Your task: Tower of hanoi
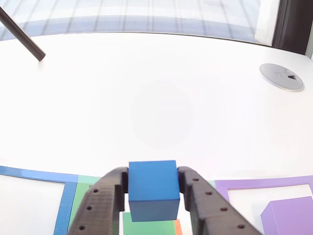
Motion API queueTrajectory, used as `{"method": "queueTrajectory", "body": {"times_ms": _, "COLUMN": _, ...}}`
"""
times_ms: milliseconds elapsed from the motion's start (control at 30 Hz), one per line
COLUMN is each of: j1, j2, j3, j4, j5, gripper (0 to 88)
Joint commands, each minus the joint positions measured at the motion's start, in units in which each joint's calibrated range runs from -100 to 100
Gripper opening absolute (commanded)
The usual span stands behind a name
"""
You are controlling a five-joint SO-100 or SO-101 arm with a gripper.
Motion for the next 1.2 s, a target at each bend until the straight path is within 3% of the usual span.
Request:
{"method": "queueTrajectory", "body": {"times_ms": 0, "j1": -0.2, "j2": 2.3, "j3": 0.4, "j4": -5.4, "j5": 0.5, "gripper": 1.8}}
{"method": "queueTrajectory", "body": {"times_ms": 400, "j1": -0.7, "j2": 9.3, "j3": 0.7, "j4": -12.3, "j5": 0.5, "gripper": 1.8}}
{"method": "queueTrajectory", "body": {"times_ms": 933, "j1": 0.3, "j2": 14.9, "j3": -2.5, "j4": -12.8, "j5": 0.5, "gripper": 2.4}}
{"method": "queueTrajectory", "body": {"times_ms": 1000, "j1": 0.6, "j2": 15.2, "j3": -2.4, "j4": -12.8, "j5": 0.5, "gripper": 4.5}}
{"method": "queueTrajectory", "body": {"times_ms": 1167, "j1": 1.3, "j2": 15.4, "j3": -1.5, "j4": -12.8, "j5": 0.5, "gripper": 21.9}}
